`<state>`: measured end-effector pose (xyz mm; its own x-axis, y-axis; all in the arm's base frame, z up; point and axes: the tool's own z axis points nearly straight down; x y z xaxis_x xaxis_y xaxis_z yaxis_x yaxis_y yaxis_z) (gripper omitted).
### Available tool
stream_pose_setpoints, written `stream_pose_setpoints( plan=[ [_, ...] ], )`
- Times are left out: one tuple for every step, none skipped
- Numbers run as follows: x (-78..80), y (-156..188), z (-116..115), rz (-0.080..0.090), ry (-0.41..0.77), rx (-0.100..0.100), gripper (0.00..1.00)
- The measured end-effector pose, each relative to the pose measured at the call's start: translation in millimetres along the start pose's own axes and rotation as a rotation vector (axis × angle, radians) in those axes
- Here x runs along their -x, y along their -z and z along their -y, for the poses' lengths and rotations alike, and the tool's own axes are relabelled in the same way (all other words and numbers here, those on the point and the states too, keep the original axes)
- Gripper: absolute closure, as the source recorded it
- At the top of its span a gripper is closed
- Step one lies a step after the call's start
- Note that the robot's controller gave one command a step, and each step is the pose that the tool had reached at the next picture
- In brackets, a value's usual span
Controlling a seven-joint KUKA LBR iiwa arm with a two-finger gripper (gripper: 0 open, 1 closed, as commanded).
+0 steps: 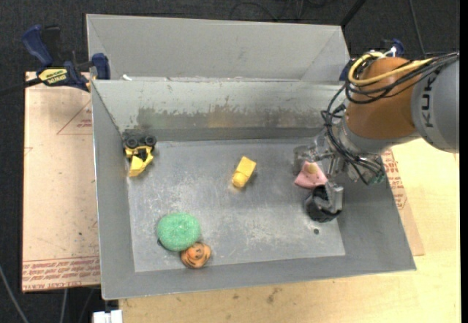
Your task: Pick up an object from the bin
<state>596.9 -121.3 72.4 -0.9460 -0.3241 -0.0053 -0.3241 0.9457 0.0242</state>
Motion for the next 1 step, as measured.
stream_pose_setpoints(
  plan=[
    [1.2, 1.0, 9.1, -0.001, 0.045, 0.004, 0.00]
  ],
)
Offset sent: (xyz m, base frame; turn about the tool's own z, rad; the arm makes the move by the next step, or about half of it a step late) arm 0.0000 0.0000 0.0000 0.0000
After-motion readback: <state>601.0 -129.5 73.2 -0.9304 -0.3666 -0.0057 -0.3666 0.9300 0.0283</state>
